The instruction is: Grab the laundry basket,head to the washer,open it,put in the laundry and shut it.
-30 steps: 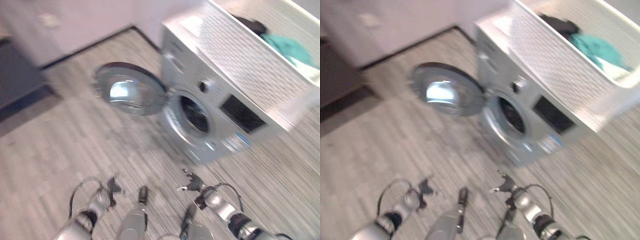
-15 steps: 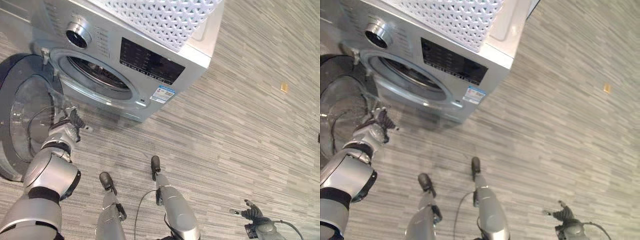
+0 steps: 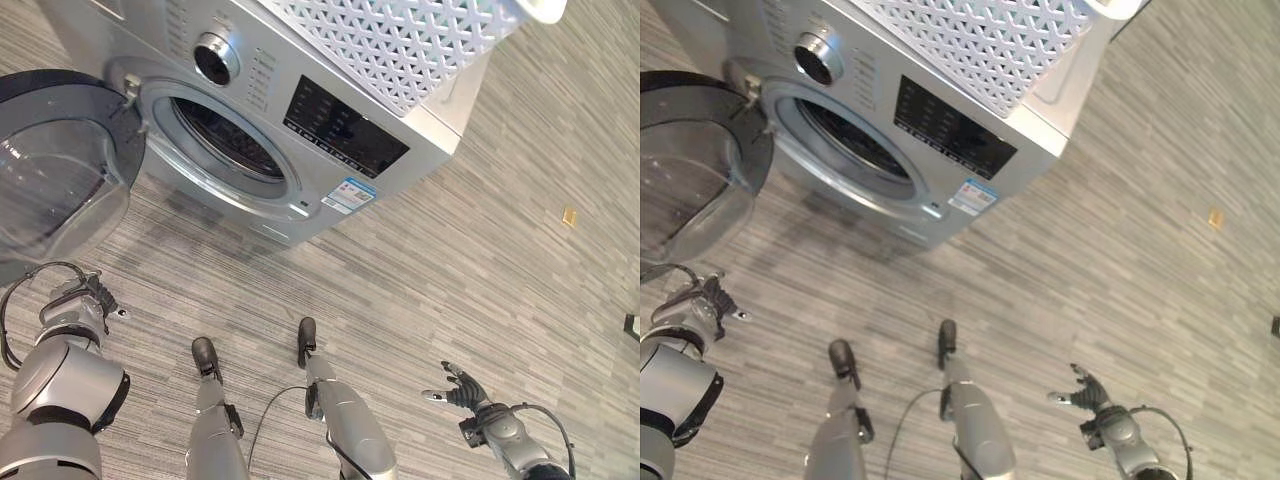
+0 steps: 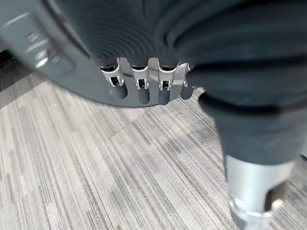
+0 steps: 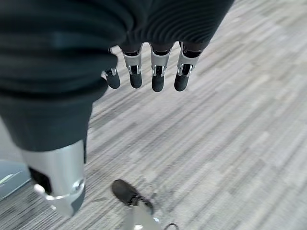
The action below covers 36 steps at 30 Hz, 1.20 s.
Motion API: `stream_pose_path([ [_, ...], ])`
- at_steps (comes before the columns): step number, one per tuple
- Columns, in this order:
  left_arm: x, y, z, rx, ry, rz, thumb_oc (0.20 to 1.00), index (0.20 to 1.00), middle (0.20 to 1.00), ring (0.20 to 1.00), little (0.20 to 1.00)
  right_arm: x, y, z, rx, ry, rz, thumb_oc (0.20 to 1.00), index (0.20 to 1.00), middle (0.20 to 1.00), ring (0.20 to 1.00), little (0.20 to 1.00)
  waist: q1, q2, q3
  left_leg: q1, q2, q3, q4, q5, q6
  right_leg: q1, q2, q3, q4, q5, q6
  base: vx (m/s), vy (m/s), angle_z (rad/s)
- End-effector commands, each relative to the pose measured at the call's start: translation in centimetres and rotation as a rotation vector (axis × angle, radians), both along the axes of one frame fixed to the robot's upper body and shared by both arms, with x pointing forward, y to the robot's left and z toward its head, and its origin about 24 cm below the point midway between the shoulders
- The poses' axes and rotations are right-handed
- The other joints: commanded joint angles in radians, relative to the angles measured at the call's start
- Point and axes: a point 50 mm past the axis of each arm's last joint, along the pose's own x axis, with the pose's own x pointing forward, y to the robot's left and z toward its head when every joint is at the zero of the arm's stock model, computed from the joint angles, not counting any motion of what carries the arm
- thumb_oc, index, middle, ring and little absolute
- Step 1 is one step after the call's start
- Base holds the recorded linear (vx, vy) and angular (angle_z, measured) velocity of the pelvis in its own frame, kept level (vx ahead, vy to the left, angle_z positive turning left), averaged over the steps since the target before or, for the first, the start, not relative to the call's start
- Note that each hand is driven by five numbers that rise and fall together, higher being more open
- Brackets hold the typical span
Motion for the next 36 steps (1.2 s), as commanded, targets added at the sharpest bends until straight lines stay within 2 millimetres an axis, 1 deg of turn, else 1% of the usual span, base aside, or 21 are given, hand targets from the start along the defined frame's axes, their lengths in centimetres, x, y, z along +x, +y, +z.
stream_pose_path([
  [1,1.0,0.0,2.2,-0.01,-0.163,0.015,1.0,1.0,1.0,1.0,1.0,-1.5,-1.3,-0.7,-0.046,0.058,-0.029,1.0,1.0,1.0,1.0,1.0,-0.014,0.058,-0.006,-0.03,0.019,-0.06,-0.012,-0.01,-0.018,0.008,-0.076,-0.006,-0.004,0.011,0.069,0.01,-0.004,0.31],
  [3,1.6,-0.7,2.2,-0.008,-0.188,-0.017,1.0,1.0,1.0,1.0,1.0,-1.9,-0.9,-1.2,-0.044,0.079,-0.014,1.0,1.0,1.0,1.0,1.0,-0.015,0.064,-0.021,-0.021,0.014,-0.064,-0.012,-0.01,-0.018,0.019,-0.08,-0.005,-0.004,0.011,0.07,0.03,0.002,0.13],
  [7,1.0,-3.0,-2.0,-0.222,-0.256,-0.002,1.0,1.0,1.0,1.0,1.0,-5.5,-0.5,-3.4,-0.052,0.228,-0.031,1.0,1.0,1.0,1.0,1.0,0.014,0.096,-0.063,0.068,-0.01,-0.067,-0.012,-0.037,-0.007,0.1,-0.096,-0.005,0.008,-0.033,0.065,0.1,0.042,0.05],
  [9,0.9,-5.3,-4.2,-0.305,-0.27,-0.04,1.0,1.0,1.0,1.0,1.0,-6.6,-1.1,-3.9,-0.066,0.271,-0.076,1.0,1.0,1.0,1.0,1.0,0.034,0.118,-0.072,0.1,-0.026,-0.071,-0.012,-0.047,0.0,0.128,-0.107,-0.01,0.025,-0.048,0.066,0.08,0.073,0.18],
  [12,-1.2,-8.6,-8.9,-0.454,-0.227,-0.066,1.0,1.0,1.0,1.0,1.0,-8.5,-1.8,-4.5,-0.071,0.324,-0.17,1.0,1.0,1.0,1.0,1.0,0.065,0.156,-0.092,0.159,-0.056,-0.073,-0.01,-0.069,0.015,0.18,-0.13,-0.016,0.05,-0.067,0.066,0.1,0.1,0.13],
  [13,-1.2,-8.6,-8.9,-0.454,-0.227,-0.065,1.0,1.0,1.0,1.0,1.0,-8.6,-1.8,-4.5,-0.072,0.324,-0.17,1.0,1.0,1.0,1.0,1.0,0.065,0.156,-0.091,0.161,-0.056,-0.073,-0.01,-0.069,0.015,0.182,-0.13,-0.016,0.049,-0.067,0.066,0.11,0.119,0.1],
  [14,-3.4,-10.5,-12.0,-0.559,-0.173,-0.064,1.0,1.0,1.0,1.0,1.0,-9.7,-2.4,-4.7,-0.068,0.351,-0.25,1.0,1.0,1.0,1.0,1.0,0.079,0.176,-0.109,0.197,-0.08,-0.074,-0.004,-0.087,0.027,0.215,-0.146,-0.017,0.07,-0.074,0.069,0.11,0.135,0.07],
  [15,-4.5,-11.2,-13.2,-0.598,-0.143,-0.066,1.0,1.0,1.0,1.0,1.0,-10.1,-2.7,-4.6,-0.065,0.357,-0.275,1.0,1.0,1.0,1.0,1.0,0.084,0.184,-0.118,0.219,-0.092,-0.074,-0.002,-0.098,0.034,0.235,-0.154,-0.017,0.073,-0.074,0.07,0.22,0.273,0.16],
  [16,-8.1,-12.9,-16.0,-0.704,-0.075,-0.068,1.0,1.0,1.0,1.0,1.0,-11.1,-3.4,-4.6,-0.047,0.347,-0.365,1.0,1.0,1.0,1.0,1.0,0.094,0.21,-0.148,0.265,-0.12,-0.068,0.01,-0.124,0.05,0.274,-0.18,-0.019,0.091,-0.066,0.076,0.18,0.239,0.18],
  [18,-10.4,-13.8,-17.3,-0.767,-0.033,-0.052,1.0,1.0,1.0,1.0,1.0,-11.2,-4.1,-4.3,-0.04,0.325,-0.408,1.0,1.0,1.0,1.0,1.0,0.099,0.222,-0.157,0.288,-0.133,-0.055,0.026,-0.143,0.059,0.287,-0.193,-0.025,0.096,-0.046,0.083,0.09,0.203,0.09],
  [19,-12.2,-14.5,-18.5,-0.826,0.011,-0.017,1.0,1.0,1.0,1.0,1.0,-10.8,-4.2,-4.2,-0.022,0.311,-0.454,1.0,1.0,1.0,1.0,1.0,0.11,0.23,-0.154,0.305,-0.135,-0.017,0.052,-0.16,0.064,0.281,-0.214,-0.072,0.099,-0.006,0.091,0.0,0.12,-0.1],
  [20,-12.2,-14.5,-18.5,-0.826,0.011,-0.017,1.0,1.0,1.0,1.0,1.0,-10.8,-4.2,-4.2,-0.022,0.311,-0.454,1.0,1.0,1.0,1.0,1.0,0.111,0.231,-0.154,0.305,-0.135,-0.016,0.053,-0.161,0.064,0.281,-0.214,-0.071,0.098,-0.005,0.091,-0.07,0.149,-0.44],
  [21,-13.4,-15.1,-19.3,-0.836,0.082,-0.026,1.0,1.0,1.0,1.0,1.0,-10.4,-3.7,-4.4,-0.004,0.313,-0.453,1.0,1.0,1.0,1.0,1.0,0.122,0.241,-0.142,0.317,-0.112,0.033,0.088,-0.175,0.061,0.271,-0.179,-0.171,0.156,-0.081,0.063,-0.09,0.142,-0.54],
  [22,-13.9,-15.4,-19.7,-0.831,0.118,-0.033,1.0,1.0,1.0,1.0,1.0,-10.7,-3.0,-4.8,0.003,0.351,-0.42,1.0,1.0,1.0,1.0,1.0,0.123,0.249,-0.133,0.317,-0.104,0.053,0.131,-0.188,0.07,0.246,-0.095,-0.179,0.274,-0.181,0.019,-0.09,0.164,-0.6],
  [25,-13.8,-16.4,-20.0,-0.873,0.132,-0.039,1.0,1.0,1.0,1.0,1.0,-11.2,-2.9,-5.1,-0.025,0.414,-0.359,1.0,1.0,1.0,1.0,1.0,0.126,0.261,-0.114,0.35,-0.11,0.09,0.149,-0.203,0.078,0.236,-0.019,-0.202,0.331,-0.237,-0.017,-0.02,0.084,-0.94],
  [27,-13.7,-16.8,-20.0,-0.89,0.13,-0.036,1.0,1.0,1.0,1.0,1.0,-11.4,-3.2,-5.1,-0.043,0.435,-0.339,1.0,1.0,1.0,1.0,1.0,0.126,0.272,-0.11,0.366,-0.106,0.113,0.161,-0.219,0.077,0.235,-0.015,-0.245,0.341,-0.245,-0.027,0.0,0.009,-0.14],
  [29,-13.4,-17.3,-20.0,-0.911,0.132,-0.036,1.0,1.0,1.0,1.0,1.0,-11.8,-3.5,-5.1,-0.07,0.47,-0.321,1.0,1.0,1.0,1.0,1.0,0.119,0.288,-0.109,0.389,-0.099,0.12,0.166,-0.24,0.067,0.237,-0.01,-0.247,0.343,-0.269,-0.018,0.06,-0.036,-0.29],
  [31,-13.7,-17.2,-20.2,-0.943,0.125,-0.003,1.0,1.0,1.0,1.0,1.0,-12.7,-3.4,-5.3,-0.082,0.51,-0.283,1.0,1.0,1.0,1.0,1.0,0.095,0.291,-0.124,0.383,-0.096,0.133,0.187,-0.235,0.077,0.239,0.063,-0.136,0.283,-0.268,-0.059,0.12,-0.125,-0.33],
  [34,-13.9,-17.3,-20.4,-0.963,0.121,0.022,1.0,1.0,1.0,1.0,1.0,-13.5,-3.8,-5.2,-0.098,0.542,-0.263,1.0,1.0,1.0,1.0,1.0,0.099,0.289,-0.128,0.36,-0.087,0.12,0.267,-0.258,0.066,0.259,0.094,-0.098,0.241,-0.273,-0.08,0.12,-0.114,-0.56],
  [35,-13.7,-17.3,-20.4,-0.968,0.12,0.037,1.0,1.0,1.0,1.0,1.0,-12.8,-4.3,-4.9,-0.108,0.526,-0.249,1.0,1.0,1.0,1.0,1.0,0.115,0.28,-0.114,0.315,-0.104,0.03,0.352,-0.246,0.035,0.277,0.111,-0.06,0.211,-0.271,-0.09,0.08,-0.113,-0.52],
  [36,-13.6,-17.4,-20.4,-0.975,0.116,0.038,1.0,1.0,1.0,1.0,1.0,-12.6,-4.5,-4.8,-0.11,0.52,-0.253,1.0,1.0,1.0,1.0,1.0,0.123,0.278,-0.111,0.299,-0.107,-0.013,0.369,-0.229,0.022,0.282,0.12,-0.044,0.207,-0.276,-0.095,0.05,-0.072,-0.37],
])
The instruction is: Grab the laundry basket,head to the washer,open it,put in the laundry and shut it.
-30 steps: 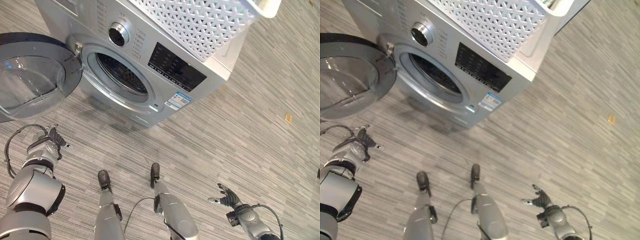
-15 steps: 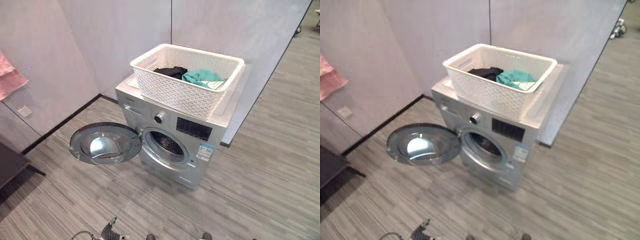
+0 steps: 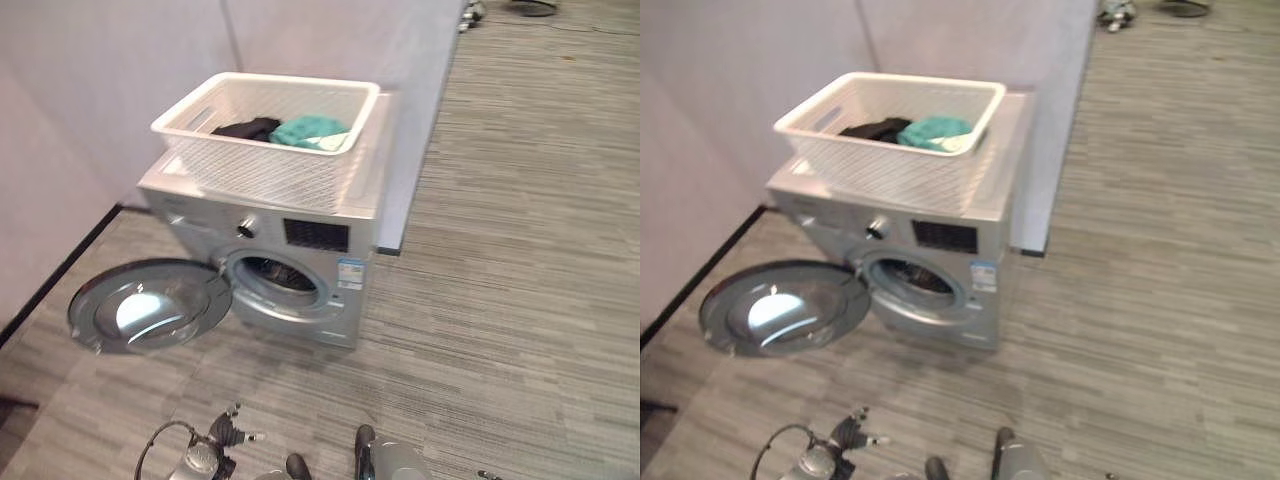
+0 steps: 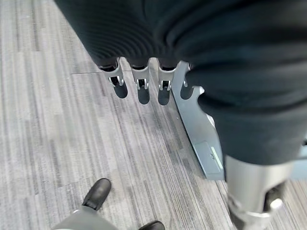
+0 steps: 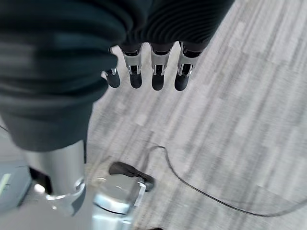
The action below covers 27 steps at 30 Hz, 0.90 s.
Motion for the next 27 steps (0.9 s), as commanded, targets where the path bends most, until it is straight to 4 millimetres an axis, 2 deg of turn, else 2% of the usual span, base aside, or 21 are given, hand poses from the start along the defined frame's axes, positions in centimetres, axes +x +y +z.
stream_pose_path([
  [1,3.3,-0.8,1.3,-0.057,-0.116,0.037,1.0,1.0,1.0,1.0,1.0,1.1,-2.2,1.0,-0.057,-0.006,0.033,1.0,1.0,1.0,1.0,1.0,0.039,-0.048,0.039,-0.087,-0.1,-0.178,0.167,-0.032,0.04,0.088,0.001,0.047,-0.165,0.096,0.058,0.07,-0.027,-0.67],
  [2,3.6,-0.7,1.4,-0.052,-0.118,0.035,1.0,1.0,1.0,1.0,1.0,1.5,-2.8,1.3,-0.072,-0.029,0.008,1.0,1.0,1.0,1.0,1.0,0.036,-0.048,0.04,-0.113,-0.057,-0.178,0.129,-0.022,0.042,0.098,-0.01,0.055,-0.167,0.084,0.062,0.05,0.014,-0.99],
  [3,3.9,-0.7,1.5,-0.049,-0.122,0.037,1.0,1.0,1.0,1.0,1.0,1.4,-2.9,1.4,-0.075,-0.037,-0.005,1.0,1.0,1.0,1.0,1.0,0.03,-0.046,0.044,-0.132,-0.014,-0.154,0.1,0.013,0.039,0.103,-0.017,0.05,-0.167,0.082,0.063,0.06,0.045,-0.57],
  [4,4.2,-0.7,1.6,-0.049,-0.126,0.043,1.0,1.0,1.0,1.0,1.0,1.6,-3.1,1.5,-0.082,-0.049,-0.018,1.0,1.0,1.0,1.0,1.0,0.031,-0.045,0.05,-0.162,0.016,-0.16,0.074,0.054,0.031,0.105,-0.02,0.047,-0.165,0.077,0.061,0.08,0.15,0.15],
  [5,4.3,-0.6,1.4,-0.046,-0.11,0.084,1.0,1.0,1.0,1.0,1.0,2.1,-3.7,1.9,-0.103,-0.066,-0.024,1.0,1.0,1.0,1.0,1.0,0.039,-0.034,0.058,-0.18,0.058,-0.24,-0.007,0.13,0.006,0.116,-0.016,0.065,-0.163,0.065,0.064,0.12,0.201,0.49],
  [6,4.2,-0.6,1.3,-0.051,-0.1,0.104,1.0,1.0,1.0,1.0,1.0,2.1,-4.0,2.0,-0.113,-0.067,-0.03,1.0,1.0,1.0,1.0,1.0,0.034,-0.025,0.06,-0.182,0.091,-0.253,-0.04,0.171,-0.014,0.123,-0.018,0.07,-0.161,0.058,0.066,0.19,0.343,0.01],
  [7,4.6,-0.5,1.4,-0.058,-0.099,0.124,1.0,1.0,1.0,1.0,1.0,2.0,-4.4,2.2,-0.127,-0.066,-0.042,1.0,1.0,1.0,1.0,1.0,0.023,-0.014,0.062,-0.18,0.15,-0.243,-0.082,0.222,-0.038,0.125,-0.035,0.078,-0.154,0.052,0.074,0.11,0.24,-0.55],
  [11,4.7,-0.2,1.4,-0.053,-0.094,0.136,1.0,1.0,1.0,1.0,1.0,1.6,-5.1,2.4,-0.146,-0.04,-0.035,1.0,1.0,1.0,1.0,1.0,0.023,-0.002,0.06,-0.149,0.173,-0.274,-0.105,0.231,-0.055,0.133,-0.053,0.111,-0.136,0.044,0.091,0.11,0.302,-0.39],
  [12,4.8,0.0,1.5,-0.055,-0.099,0.14,1.0,1.0,1.0,1.0,1.0,1.5,-5.2,2.4,-0.149,-0.03,-0.027,1.0,1.0,1.0,1.0,1.0,0.023,0.0,0.056,-0.137,0.164,-0.292,-0.1,0.209,-0.052,0.13,-0.064,0.126,-0.131,0.045,0.101,0.08,0.343,-0.32],
  [14,5.0,0.1,1.6,-0.049,-0.101,0.136,1.0,1.0,1.0,1.0,1.0,1.4,-5.1,2.4,-0.144,-0.023,-0.022,1.0,1.0,1.0,1.0,1.0,0.023,0.001,0.057,-0.144,0.16,-0.303,-0.084,0.205,-0.055,0.128,-0.078,0.132,-0.125,0.047,0.108,0.04,0.244,-0.27],
  [16,5.3,0.3,1.9,-0.047,-0.112,0.123,1.0,1.0,1.0,1.0,1.0,1.6,-5.1,2.4,-0.14,-0.016,-0.015,1.0,1.0,1.0,1.0,1.0,0.023,-0.01,0.056,-0.166,0.113,-0.323,0.003,0.132,-0.044,0.129,-0.12,0.156,-0.115,0.051,0.131,0.05,0.245,-0.02],
  [17,5.3,0.3,1.9,-0.047,-0.112,0.123,1.0,1.0,1.0,1.0,1.0,1.6,-5.1,2.4,-0.14,-0.016,-0.015,1.0,1.0,1.0,1.0,1.0,0.023,-0.01,0.056,-0.166,0.113,-0.323,0.003,0.132,-0.044,0.129,-0.12,0.156,-0.115,0.051,0.131,0.15,0.675,-0.08],
  [18,4.9,1.0,1.9,-0.016,-0.107,0.083,1.0,1.0,1.0,1.0,1.0,1.5,-4.9,2.3,-0.118,-0.029,-0.016,1.0,1.0,1.0,1.0,1.0,0.03,-0.036,0.054,-0.206,0.019,-0.291,0.118,0.027,-0.004,0.148,-0.227,0.193,-0.161,0.139,0.177,0.11,0.563,-0.06],
  [19,4.9,1.0,1.9,-0.016,-0.107,0.083,1.0,1.0,1.0,1.0,1.0,1.5,-4.9,2.3,-0.117,-0.028,-0.016,1.0,1.0,1.0,1.0,1.0,0.03,-0.036,0.051,-0.21,0.018,-0.29,0.118,0.029,-0.004,0.144,-0.227,0.194,-0.161,0.141,0.177,0.12,0.707,-0.1],
  [20,4.6,1.3,1.9,0.001,-0.102,0.074,1.0,1.0,1.0,1.0,1.0,1.8,-4.7,2.3,-0.112,-0.041,-0.009,1.0,1.0,1.0,1.0,1.0,0.034,-0.042,0.047,-0.221,0.003,-0.272,0.129,0.014,0.006,0.129,-0.256,0.194,-0.177,0.189,0.186,-0.04,0.34,-0.06],
  [21,4.3,2.0,1.9,0.024,-0.099,0.078,1.0,1.0,1.0,1.0,1.0,3.2,-4.0,2.3,-0.092,-0.081,0.033,1.0,1.0,1.0,1.0,1.0,0.056,-0.054,0.058,-0.223,-0.004,-0.23,0.139,-0.011,0.021,0.094,-0.306,0.124,-0.19,0.278,0.189,-0.06,0.444,-0.33],
  [22,4.4,2.4,2.1,0.034,-0.104,0.073,1.0,1.0,1.0,1.0,1.0,4.1,-3.7,2.4,-0.083,-0.1,0.057,1.0,1.0,1.0,1.0,1.0,0.07,-0.06,0.066,-0.224,-0.008,-0.21,0.135,-0.017,0.031,0.08,-0.33,0.049,-0.188,0.306,0.182,-0.06,0.299,-0.54],
  [23,4.4,2.4,2.1,0.034,-0.104,0.073,1.0,1.0,1.0,1.0,1.0,4.1,-3.7,2.4,-0.083,-0.1,0.057,1.0,1.0,1.0,1.0,1.0,0.07,-0.06,0.066,-0.224,-0.008,-0.21,0.135,-0.017,0.031,0.08,-0.33,0.049,-0.188,0.306,0.182,-0.04,0.244,-0.7],
  [24,4.1,2.7,2.1,0.041,-0.101,0.083,1.0,1.0,1.0,1.0,1.0,4.8,-3.3,2.4,-0.078,-0.111,0.091,1.0,1.0,1.0,1.0,1.0,0.093,-0.061,0.08,-0.211,0.0,-0.181,0.132,-0.028,0.034,0.078,-0.346,-0.071,-0.177,0.29,0.176,-0.05,0.408,-0.87],
  [25,3.4,3.2,1.8,0.053,-0.074,0.104,1.0,1.0,1.0,1.0,1.0,6.1,-2.7,2.5,-0.071,-0.135,0.151,1.0,1.0,1.0,1.0,1.0,0.101,-0.072,0.096,-0.175,-0.013,-0.145,0.081,-0.018,0.051,0.049,-0.288,-0.123,-0.106,0.219,0.155,-0.05,0.516,-1.06],
  [27,2.4,3.8,1.4,0.064,-0.045,0.14,1.0,1.0,1.0,1.0,1.0,6.5,-1.4,2.2,-0.042,-0.138,0.204,1.0,1.0,1.0,1.0,1.0,0.102,-0.083,0.104,-0.146,-0.031,-0.111,0.047,-0.009,0.067,0.035,-0.226,-0.147,-0.057,0.176,0.141,0.0,0.398,-1.5],
])
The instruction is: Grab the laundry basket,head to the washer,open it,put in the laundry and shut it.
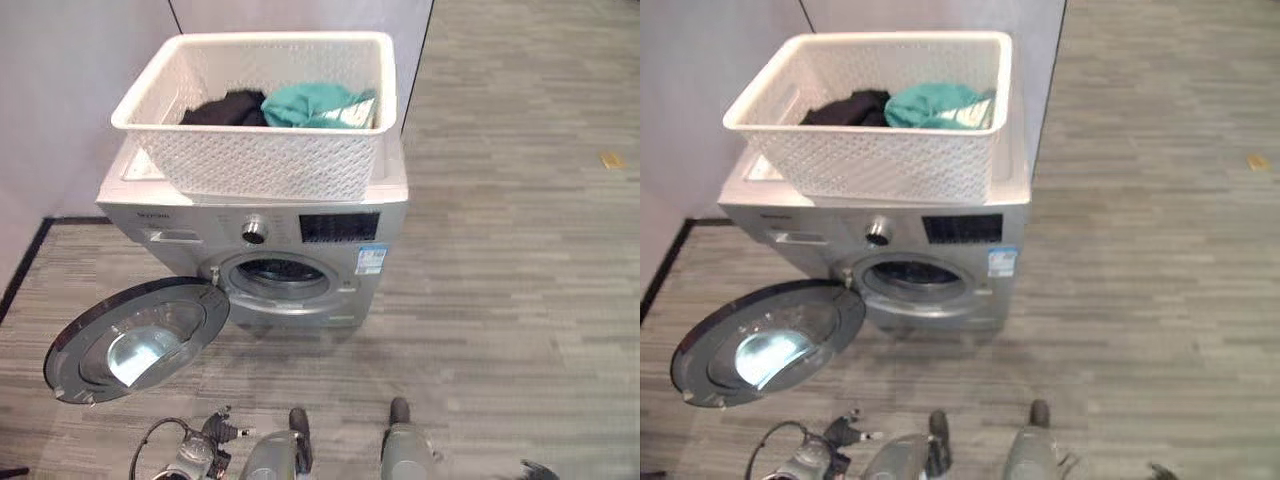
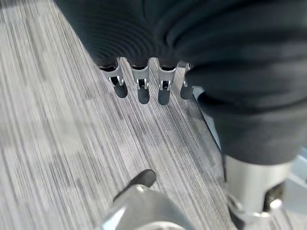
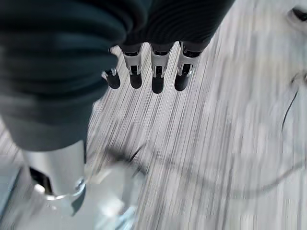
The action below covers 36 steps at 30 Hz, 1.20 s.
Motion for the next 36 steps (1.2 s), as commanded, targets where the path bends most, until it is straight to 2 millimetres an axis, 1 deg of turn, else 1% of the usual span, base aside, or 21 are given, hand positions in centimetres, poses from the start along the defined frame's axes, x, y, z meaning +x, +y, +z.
stream_pose_path([
  [1,2.0,1.2,1.1,0.048,-0.056,-0.005,1.0,1.0,1.0,1.0,1.0,1.2,0.3,0.2,-0.021,0.0,0.1,1.0,1.0,1.0,1.0,1.0,-0.029,-0.031,0.008,0.002,0.014,-0.045,-0.015,0.004,-0.091,0.075,0.177,0.081,-0.098,0.03,-0.005,0.03,0.217,-0.93],
  [2,2.0,1.2,1.1,0.048,-0.056,-0.005,1.0,1.0,1.0,1.0,1.0,1.2,0.3,0.2,-0.021,0.0,0.1,1.0,1.0,1.0,1.0,1.0,-0.028,-0.031,0.009,0.003,0.013,-0.044,-0.016,0.004,-0.091,0.075,0.177,0.082,-0.096,0.029,-0.005,0.07,0.26,-0.17],
  [3,2.1,0.6,0.9,0.037,-0.046,-0.024,1.0,1.0,1.0,1.0,1.0,1.1,0.7,0.0,-0.015,0.009,0.118,1.0,1.0,1.0,1.0,1.0,-0.042,-0.039,0.01,0.014,-0.024,-0.046,-0.037,0.009,-0.082,0.051,0.312,0.146,-0.05,-0.017,-0.015,0.06,0.165,0.04],
  [4,2.1,0.3,0.8,0.029,-0.045,-0.034,1.0,1.0,1.0,1.0,1.0,0.7,0.7,-0.2,-0.014,0.022,0.113,1.0,1.0,1.0,1.0,1.0,-0.045,-0.038,0.007,0.021,-0.034,-0.047,-0.044,0.009,-0.082,0.06,0.331,0.159,-0.07,-0.031,-0.028,0.11,0.172,-0.02],
  [5,2.3,-0.4,0.8,0.017,-0.052,-0.057,1.0,1.0,1.0,1.0,1.0,0.2,0.4,-0.2,-0.018,0.035,0.106,1.0,1.0,1.0,1.0,1.0,-0.046,-0.034,0.0,0.02,-0.043,-0.056,-0.034,0.004,-0.081,0.077,0.346,0.182,-0.117,-0.037,-0.064,0.11,0.026,0.43],
  [7,3.0,-1.9,0.8,-0.005,-0.076,-0.099,1.0,1.0,1.0,1.0,1.0,-0.7,0.1,-0.4,-0.038,0.078,0.11,1.0,1.0,1.0,1.0,1.0,-0.046,-0.016,-0.021,0.011,-0.042,-0.07,-0.014,-0.004,-0.09,0.113,0.364,0.219,-0.197,-0.036,-0.077,0.14,-0.042,0.56],
  [9,3.2,-2.6,0.8,-0.022,-0.086,-0.123,1.0,1.0,1.0,1.0,1.0,-1.1,-0.3,-0.4,-0.052,0.097,0.107,1.0,1.0,1.0,1.0,1.0,-0.048,-0.006,-0.027,0.007,-0.041,-0.079,0.011,-0.01,-0.099,0.131,0.363,0.216,-0.224,-0.033,-0.079,0.1,-0.085,0.22],
  [11,3.9,-2.8,1.2,-0.029,-0.118,-0.132,1.0,1.0,1.0,1.0,1.0,-0.4,-0.5,0.0,-0.045,0.058,0.096,1.0,1.0,1.0,1.0,1.0,-0.051,-0.007,-0.007,-0.055,-0.03,-0.094,0.186,0.002,-0.149,0.159,0.358,0.225,-0.249,-0.03,-0.09,0.05,-0.123,0.35],
  [14,4.4,-2.7,1.4,-0.025,-0.132,-0.129,1.0,1.0,1.0,1.0,1.0,-0.5,-0.9,0.2,-0.041,0.047,0.071,1.0,1.0,1.0,1.0,1.0,-0.051,-0.015,0.012,-0.113,0.002,-0.094,0.319,0.068,-0.208,0.188,0.341,0.213,-0.253,-0.037,-0.104,0.04,-0.078,0.32],
  [16,4.8,-2.7,1.6,-0.019,-0.141,-0.133,1.0,1.0,1.0,1.0,1.0,-0.7,-1.3,0.3,-0.051,0.047,0.055,1.0,1.0,1.0,1.0,1.0,-0.058,-0.012,0.013,-0.123,0.056,-0.054,0.294,0.083,-0.201,0.201,0.331,0.197,-0.258,-0.045,-0.108,0.05,0.005,0.26],
  [17,4.9,-2.6,1.7,-0.016,-0.143,-0.132,1.0,1.0,1.0,1.0,1.0,-1.0,-1.6,0.3,-0.058,0.056,0.046,1.0,1.0,1.0,1.0,1.0,-0.059,-0.01,0.01,-0.128,0.078,-0.055,0.262,0.082,-0.191,0.206,0.326,0.194,-0.26,-0.052,-0.108,0.07,0.065,0.27],
  [19,4.8,-2.2,1.7,0.0,-0.137,-0.129,1.0,1.0,1.0,1.0,1.0,-1.1,-1.7,0.4,-0.063,0.054,0.046,1.0,1.0,1.0,1.0,1.0,-0.056,-0.008,0.005,-0.123,0.09,-0.091,0.204,0.064,-0.172,0.218,0.323,0.199,-0.258,-0.066,-0.105,0.1,0.093,0.34],
  [20,4.6,-1.8,1.7,0.01,-0.129,-0.122,1.0,1.0,1.0,1.0,1.0,-1.1,-1.7,0.4,-0.065,0.051,0.049,1.0,1.0,1.0,1.0,1.0,-0.056,-0.006,-0.001,-0.117,0.104,-0.114,0.146,0.075,-0.168,0.216,0.323,0.205,-0.254,-0.074,-0.101,0.16,0.182,0.22],
  [21,4.4,-1.2,1.6,0.028,-0.116,-0.102,1.0,1.0,1.0,1.0,1.0,-0.8,-1.7,0.5,-0.071,0.04,0.064,1.0,1.0,1.0,1.0,1.0,-0.057,0.001,-0.007,-0.102,0.14,-0.156,0.043,0.128,-0.178,0.221,0.321,0.216,-0.247,-0.085,-0.094,0.17,0.223,0.01],
  [22,4.3,-0.7,1.6,0.039,-0.106,-0.087,1.0,1.0,1.0,1.0,1.0,-0.2,-1.4,0.6,-0.067,0.021,0.09,1.0,1.0,1.0,1.0,1.0,-0.056,0.006,-0.009,-0.099,0.154,-0.189,-0.001,0.161,-0.188,0.221,0.323,0.223,-0.242,-0.09,-0.092,0.23,0.311,-0.17],
  [23,4.1,-0.1,1.6,0.05,-0.096,-0.065,1.0,1.0,1.0,1.0,1.0,0.9,-0.9,0.9,-0.058,-0.008,0.127,1.0,1.0,1.0,1.0,1.0,-0.055,0.012,-0.013,-0.082,0.148,-0.232,-0.03,0.155,-0.19,0.221,0.322,0.246,-0.23,-0.1,-0.081,0.18,0.263,-0.16],
  [25,3.9,0.2,1.6,0.06,-0.088,-0.062,1.0,1.0,1.0,1.0,1.0,1.3,-0.4,0.9,-0.05,-0.022,0.149,1.0,1.0,1.0,1.0,1.0,-0.06,0.015,-0.016,-0.065,0.139,-0.205,-0.042,0.148,-0.191,0.223,0.308,0.252,-0.219,-0.1,-0.073,0.13,0.256,-0.18],
  [27,3.6,0.3,1.5,0.069,-0.081,-0.067,1.0,1.0,1.0,1.0,1.0,1.7,-0.3,0.9,-0.055,-0.023,0.151,1.0,1.0,1.0,1.0,1.0,-0.053,0.019,-0.019,-0.061,0.105,-0.19,-0.024,0.113,-0.171,0.217,0.273,0.28,-0.214,-0.08,-0.045,0.11,0.333,-0.46],
  [31,3.7,-0.4,1.4,0.075,-0.084,-0.114,1.0,1.0,1.0,1.0,1.0,3.6,0.2,1.3,-0.055,-0.067,0.168,1.0,1.0,1.0,1.0,1.0,-0.042,0.028,-0.015,-0.059,0.08,-0.145,-0.025,0.089,-0.15,0.199,0.235,0.306,-0.244,-0.036,-0.011,0.05,0.242,-0.65],
  [32,4.0,-0.6,1.4,0.084,-0.089,-0.133,1.0,1.0,1.0,1.0,1.0,4.4,0.8,1.3,-0.054,-0.078,0.21,1.0,1.0,1.0,1.0,1.0,-0.035,0.033,-0.015,-0.058,0.071,-0.124,-0.031,0.083,-0.143,0.194,0.219,0.313,-0.263,-0.021,-0.001,0.01,0.162,-0.65],
  [36,3.7,-0.7,1.3,0.088,-0.072,-0.138,1.0,1.0,1.0,1.0,1.0,4.6,1.6,1.0,-0.038,-0.073,0.231,1.0,1.0,1.0,1.0,1.0,-0.028,0.03,-0.023,-0.058,0.067,-0.115,-0.034,0.079,-0.139,0.195,0.211,0.309,-0.276,-0.014,0.003,0.04,0.072,-0.19],
])
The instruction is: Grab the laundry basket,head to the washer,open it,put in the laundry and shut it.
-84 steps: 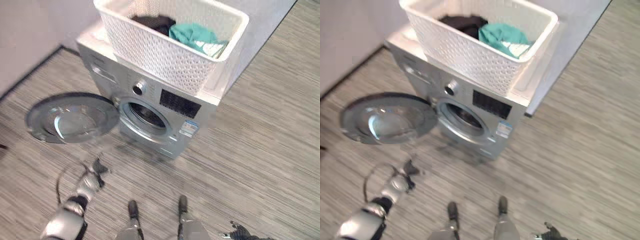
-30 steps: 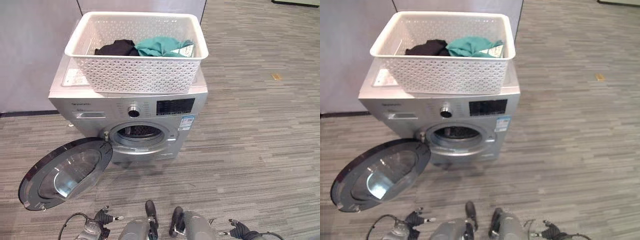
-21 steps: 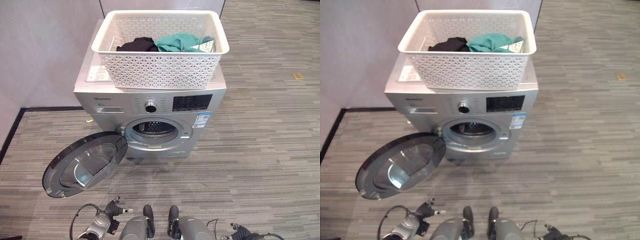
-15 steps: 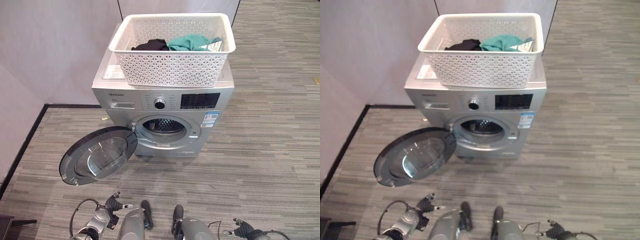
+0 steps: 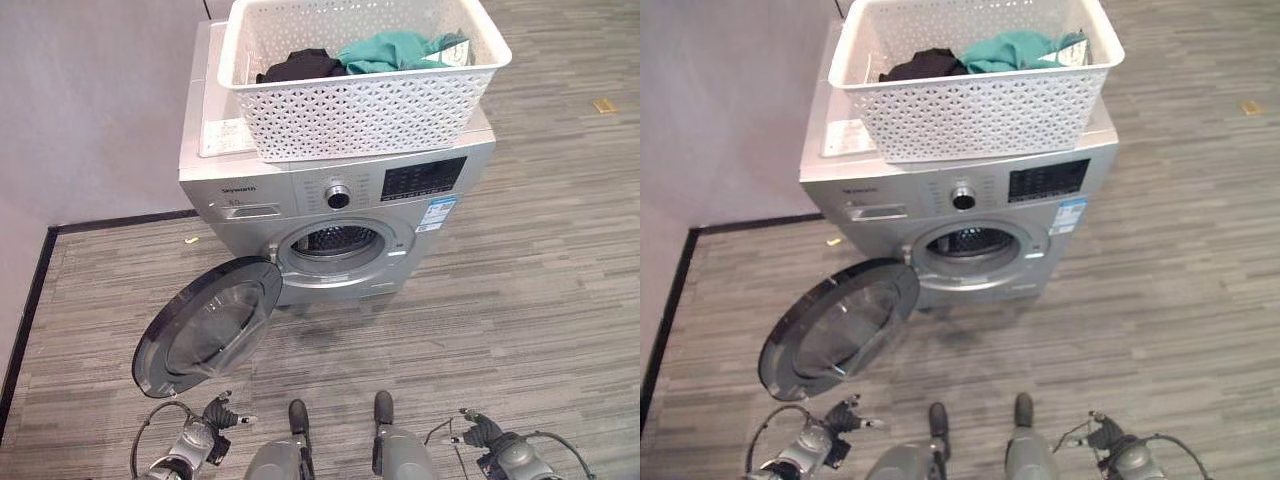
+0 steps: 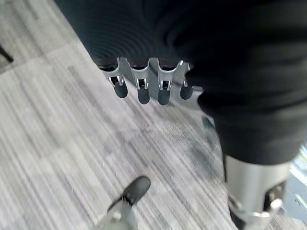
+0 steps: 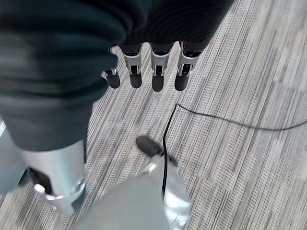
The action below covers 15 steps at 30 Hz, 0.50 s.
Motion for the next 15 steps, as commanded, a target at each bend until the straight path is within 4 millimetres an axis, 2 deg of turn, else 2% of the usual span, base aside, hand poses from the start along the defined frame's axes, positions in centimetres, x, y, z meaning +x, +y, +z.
stream_pose_path([
  [1,-0.6,0.3,-0.2,0.02,0.013,-0.003,1.0,1.0,1.0,1.0,1.0,-0.1,-0.2,0.0,-0.03,0.016,0.059,1.0,1.0,1.0,1.0,1.0,0.005,-0.026,-0.04,-0.111,0.063,-0.011,0.146,-0.032,-0.045,0.058,0.002,-0.015,0.068,-0.105,0.033,0.05,0.007,0.07],
  [7,-1.9,0.1,-0.9,0.014,0.064,0.005,1.0,1.0,1.0,1.0,1.0,-2.0,-0.4,-0.7,-0.013,0.066,-0.003,1.0,1.0,1.0,1.0,1.0,-0.001,-0.034,-0.061,-0.077,0.067,-0.01,0.116,-0.023,-0.049,0.079,0.005,-0.024,0.053,-0.104,0.032,0.03,-0.008,-0.03],
  [12,-3.6,-0.2,-1.7,0.004,0.135,0.005,1.0,1.0,1.0,1.0,1.0,-3.8,-0.9,-1.2,0.056,0.088,-0.17,1.0,1.0,1.0,1.0,1.0,-0.015,-0.036,-0.09,-0.044,0.07,-0.015,0.088,-0.017,-0.052,0.1,0.012,-0.029,0.038,-0.105,0.03,0.01,-0.009,0.0],
  [15,-5.0,-0.4,-2.3,-0.013,0.186,0.014,1.0,1.0,1.0,1.0,1.0,-6.0,-1.4,-1.6,0.128,0.119,-0.342,1.0,1.0,1.0,1.0,1.0,-0.018,-0.037,-0.116,-0.023,0.065,-0.017,0.058,-0.011,-0.055,0.114,0.011,-0.035,-0.003,-0.083,0.032,0.01,-0.021,-0.01],
])
